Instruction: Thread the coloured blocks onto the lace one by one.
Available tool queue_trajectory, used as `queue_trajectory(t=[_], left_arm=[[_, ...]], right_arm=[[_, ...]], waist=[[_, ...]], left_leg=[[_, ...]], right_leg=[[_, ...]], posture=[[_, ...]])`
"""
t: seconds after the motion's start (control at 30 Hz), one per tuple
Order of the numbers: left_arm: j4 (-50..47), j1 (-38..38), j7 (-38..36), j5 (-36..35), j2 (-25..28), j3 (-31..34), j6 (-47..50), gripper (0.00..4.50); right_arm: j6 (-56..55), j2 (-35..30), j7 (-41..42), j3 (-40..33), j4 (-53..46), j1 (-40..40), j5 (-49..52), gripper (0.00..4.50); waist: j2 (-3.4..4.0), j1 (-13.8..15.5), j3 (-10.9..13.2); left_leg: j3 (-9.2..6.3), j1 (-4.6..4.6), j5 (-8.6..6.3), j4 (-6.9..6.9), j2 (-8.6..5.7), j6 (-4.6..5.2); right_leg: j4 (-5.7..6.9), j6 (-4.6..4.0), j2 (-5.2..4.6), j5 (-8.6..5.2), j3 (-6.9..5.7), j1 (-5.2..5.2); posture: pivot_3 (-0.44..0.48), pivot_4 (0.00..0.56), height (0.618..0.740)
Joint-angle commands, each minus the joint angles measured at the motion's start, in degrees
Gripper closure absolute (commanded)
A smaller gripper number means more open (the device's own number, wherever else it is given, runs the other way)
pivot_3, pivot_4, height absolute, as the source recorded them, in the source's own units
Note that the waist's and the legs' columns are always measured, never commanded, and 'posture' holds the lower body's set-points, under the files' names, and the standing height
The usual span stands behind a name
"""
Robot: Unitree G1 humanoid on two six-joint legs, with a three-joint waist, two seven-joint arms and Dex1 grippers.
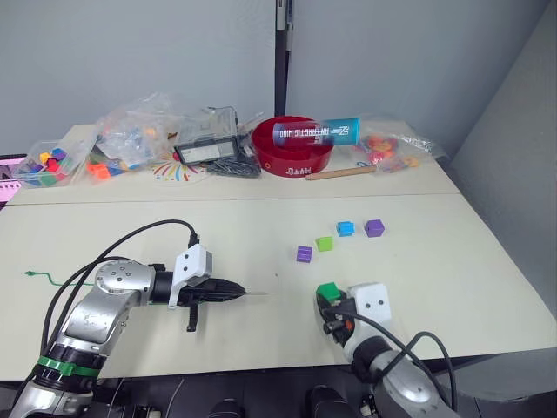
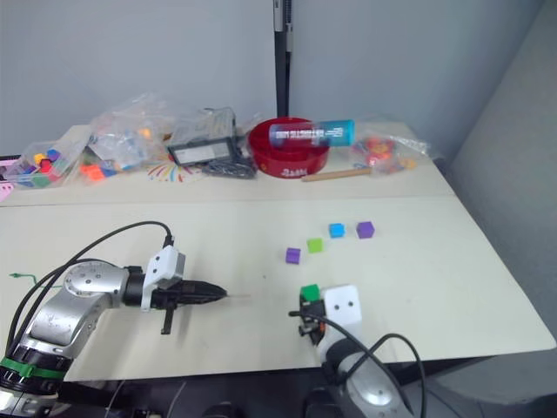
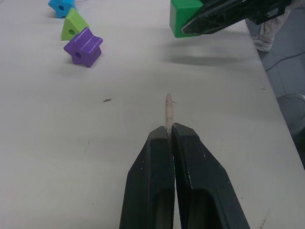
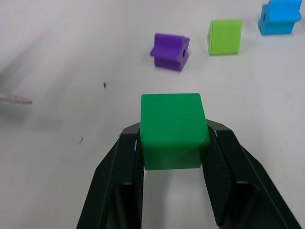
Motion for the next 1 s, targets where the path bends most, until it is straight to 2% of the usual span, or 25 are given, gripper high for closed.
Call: queue_trajectory(t=[0.03, 0.23, 0.37, 0.43, 0.57, 0.67, 0.8, 0.9, 1.0], left_arm=[[-1.0, -0.9, -1.2, -1.4, 1.4, 0.5, 0.9, 4.5], [-2.0, -0.4, -2.4, -2.1, 3.4, 1.1, 2.2, 4.5], [-1.7, -0.7, -2.6, -2.2, 3.7, 1.0, 2.2, 4.5], [-1.5, -0.9, -2.4, -2.3, 3.6, 0.9, 2.2, 4.5], [-1.8, -0.5, -2.2, -2.6, 3.7, 1.0, 2.3, 4.5], [-2.1, -0.1, -1.9, -2.8, 3.6, 1.1, 2.3, 4.5], [-2.1, -0.1, -1.2, -2.8, 3.4, 1.3, 2.3, 4.5], [-2.8, 0.3, -0.9, -3.1, 3.6, 1.5, 2.5, 4.5], [-4.1, 1.0, -0.7, -3.5, 3.9, 1.8, 2.9, 4.5]], right_arm=[[-0.8, -0.2, 0.3, 1.0, 0.6, 1.6, 0.5, 3.34], [-5.6, 0.4, 0.9, 2.2, 9.4, 1.1, -0.2, 3.34], [-7.3, 0.3, 1.9, 1.0, 10.7, 1.7, 1.0, 3.34], [-8.1, 0.0, 2.9, -0.4, 9.4, 1.8, 2.1, 2.31], [-8.7, -3.5, 6.8, -2.7, 5.8, 1.6, 4.1, 1.0], [-8.0, -9.1, 12.7, -6.5, 1.9, 0.4, 7.9, 0.02], [-6.9, -19.8, 24.8, -13.5, 1.3, -4.6, 15.8, 0.02], [-8.0, -29.1, 37.8, -17.4, 5.7, -10.2, 22.4, 0.02], [-10.0, -37.7, 53.3, -17.1, 13.3, -16.3, 26.7, 0.02]], waist=[[0.0, 0.2, 0.0], [-0.1, -0.2, 0.0], [-0.11, -0.1, -0.1], [-0.11, -0.1, -0.1], [-0.1, 0.0, 0.0], [-0.11, 0.2, 0.0], [-0.11, 0.2, 0.0], [-0.12, 0.2, 0.0], [-0.12, 0.2, 0.0]], left_leg=[[-0.02, 0.0, 0.0, -0.01, 0.0, 0.0], [-0.03, 0.0, 0.0, -0.1, 0.09, 0.01], [-0.02, 0.08, 0.0, -0.08, 0.14, 0.01], [-0.02, 0.1, 0.0, -0.07, 0.14, 0.01], [-0.02, 0.05, 0.0, -0.07, 0.13, 0.01], [-0.02, 0.0, -0.01, -0.06, 0.1, 0.01], [-0.01, 0.01, 0.0, -0.03, 0.08, 0.01], [0.0, 0.05, 0.0, -0.02, 0.08, 0.02], [0.0, 0.05, -0.01, -0.02, 0.09, 0.03]], right_leg=[[0.02, -0.01, 0.0, -0.02, -0.02, 0.0], [0.01, -0.06, 0.03, -0.09, -0.11, -0.03], [0.07, -0.07, 0.08, -0.09, -0.11, 0.01], [0.09, -0.07, 0.09, -0.09, -0.11, 0.03], [0.08, -0.07, 0.07, -0.1, -0.11, 0.0], [0.06, -0.07, 0.04, -0.1, -0.11, -0.01], [0.07, -0.07, 0.04, -0.1, -0.12, 0.01], [0.07, -0.07, 0.06, -0.1, -0.1, 0.05], [0.03, -0.07, 0.06, -0.1, -0.11, 0.08]], posture=[[0.0, 0.15, 0.74], [0.0, 0.15, 0.74], [0.0, 0.15, 0.74], [0.0, 0.15, 0.74], [0.0, 0.15, 0.74], [0.0, 0.15, 0.74], [0.0, 0.15, 0.74], [0.0, 0.15, 0.74], [0.0, 0.15, 0.74]])
